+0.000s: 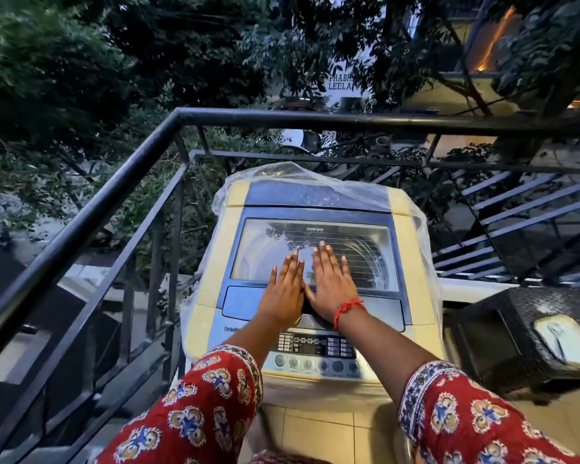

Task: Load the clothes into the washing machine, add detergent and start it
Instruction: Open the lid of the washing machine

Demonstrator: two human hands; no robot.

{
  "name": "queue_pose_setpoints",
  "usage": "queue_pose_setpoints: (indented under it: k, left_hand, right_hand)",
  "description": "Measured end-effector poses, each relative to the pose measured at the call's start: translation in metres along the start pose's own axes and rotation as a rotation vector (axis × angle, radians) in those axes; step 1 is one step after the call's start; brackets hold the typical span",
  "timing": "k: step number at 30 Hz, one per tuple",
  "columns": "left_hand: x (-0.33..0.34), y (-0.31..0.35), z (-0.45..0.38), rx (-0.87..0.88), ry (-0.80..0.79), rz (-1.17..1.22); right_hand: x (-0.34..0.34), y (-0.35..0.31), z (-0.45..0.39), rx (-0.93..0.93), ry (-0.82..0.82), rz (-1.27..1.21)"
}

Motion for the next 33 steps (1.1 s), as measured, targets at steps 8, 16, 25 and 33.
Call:
queue_pose_setpoints:
  k: [8,16,25,33]
  left_hand:
    - [0.028,0.001,0.020,-0.144,0.080,0.238]
    - [0.016,0.005,0.041,-0.170,0.247,0.155]
    - [0.008,0.011,0.047,-0.110,0.136,0.115]
    - [0.008,0.012,0.055,-0.047,0.065,0.059]
  right_hand:
    - [0.039,-0.009,0.044,0.069,-0.072,-0.055]
    - [0.046,-0.011,0.074,-0.033,-0.006,-0.021]
    - [0.035,-0.007,0.093,-0.065,0.018,-0.241]
    - [0.015,-0.008,0.074,0.025,-0.043,-0.300]
Point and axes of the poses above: each hand's wrist, its own z-axis away from the middle knuckle, its own x-axis out of the palm, y = z × x, the point moved 5 cm from there along -z, towards the middle knuckle, and after that the axes turned 4 degrees about z, right-handed, at the moved point
